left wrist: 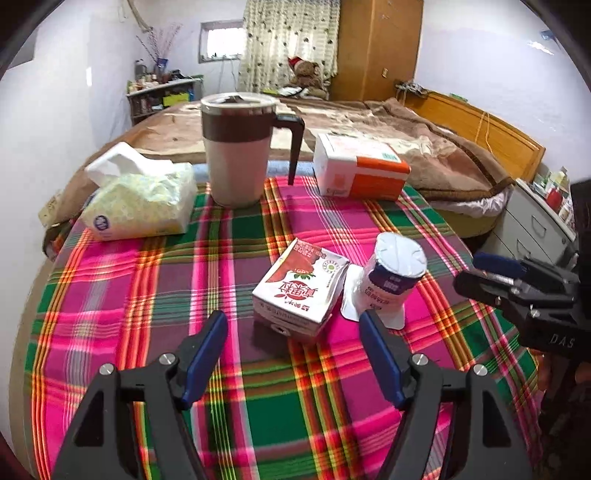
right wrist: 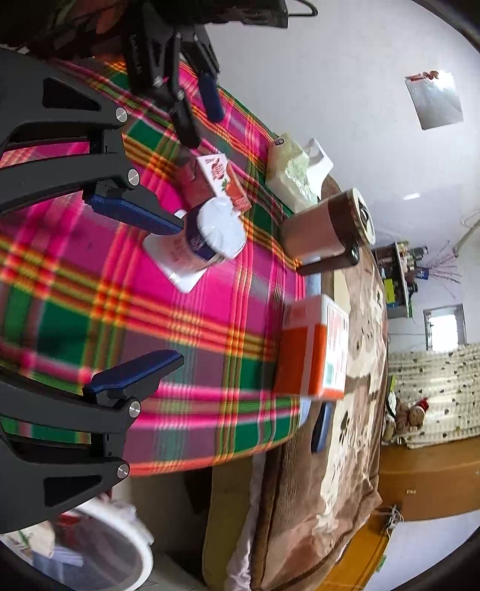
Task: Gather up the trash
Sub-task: 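Move both tools back over the table toward the remaining items, then grasp the white yogurt cup with the right tool while the left tool grasps the red-white juice carton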
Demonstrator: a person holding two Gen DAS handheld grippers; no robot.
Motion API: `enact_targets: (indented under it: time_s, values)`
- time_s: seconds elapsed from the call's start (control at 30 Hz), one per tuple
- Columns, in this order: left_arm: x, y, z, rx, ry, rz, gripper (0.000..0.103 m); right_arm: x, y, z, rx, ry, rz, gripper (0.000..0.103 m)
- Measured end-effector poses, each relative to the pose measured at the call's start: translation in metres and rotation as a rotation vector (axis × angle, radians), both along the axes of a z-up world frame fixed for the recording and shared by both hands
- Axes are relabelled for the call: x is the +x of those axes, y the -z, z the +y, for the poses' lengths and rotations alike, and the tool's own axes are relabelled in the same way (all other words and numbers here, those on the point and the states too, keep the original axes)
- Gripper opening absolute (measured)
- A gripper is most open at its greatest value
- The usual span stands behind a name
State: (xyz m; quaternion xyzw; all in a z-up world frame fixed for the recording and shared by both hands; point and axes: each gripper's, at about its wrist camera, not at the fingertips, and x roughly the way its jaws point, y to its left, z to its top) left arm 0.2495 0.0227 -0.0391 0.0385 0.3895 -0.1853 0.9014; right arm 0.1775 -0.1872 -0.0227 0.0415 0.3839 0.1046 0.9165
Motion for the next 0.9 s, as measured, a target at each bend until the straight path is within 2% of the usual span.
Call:
enact_targets:
  time_s: [0.1, 0.2, 0.47, 0.67, 0.8, 0.9]
  values:
    - [0.004, 0.003, -0.007, 0.040, 0.041, -0.017, 0.075, 0.012, 0.000, 0.010, 0.015, -0.023, 0.009, 0.066]
    - [0.009, 0.006, 0.000, 0.000, 0.035, 0.003, 0.075, 0.022, 0.001, 0.022, 0.012, -0.050, 0.010, 0.066]
    - [0.010, 0.006, 0.024, -0.021, -0.013, 0.014, 0.076, 0.036, 0.006, 0.034, 0.035, -0.094, 0.006, 0.067]
    - [0.010, 0.008, 0.026, -0.021, 0.003, 0.015, 0.076, 0.038, 0.006, 0.049, -0.015, -0.137, -0.014, 0.068]
    - [0.012, 0.007, 0.019, -0.013, 0.027, 0.008, 0.076, 0.048, 0.015, 0.048, -0.054, -0.109, 0.035, 0.068]
    - [0.018, 0.008, 0.012, -0.015, 0.053, 0.014, 0.076, 0.052, 0.016, 0.035, -0.034, -0.071, 0.043, 0.068]
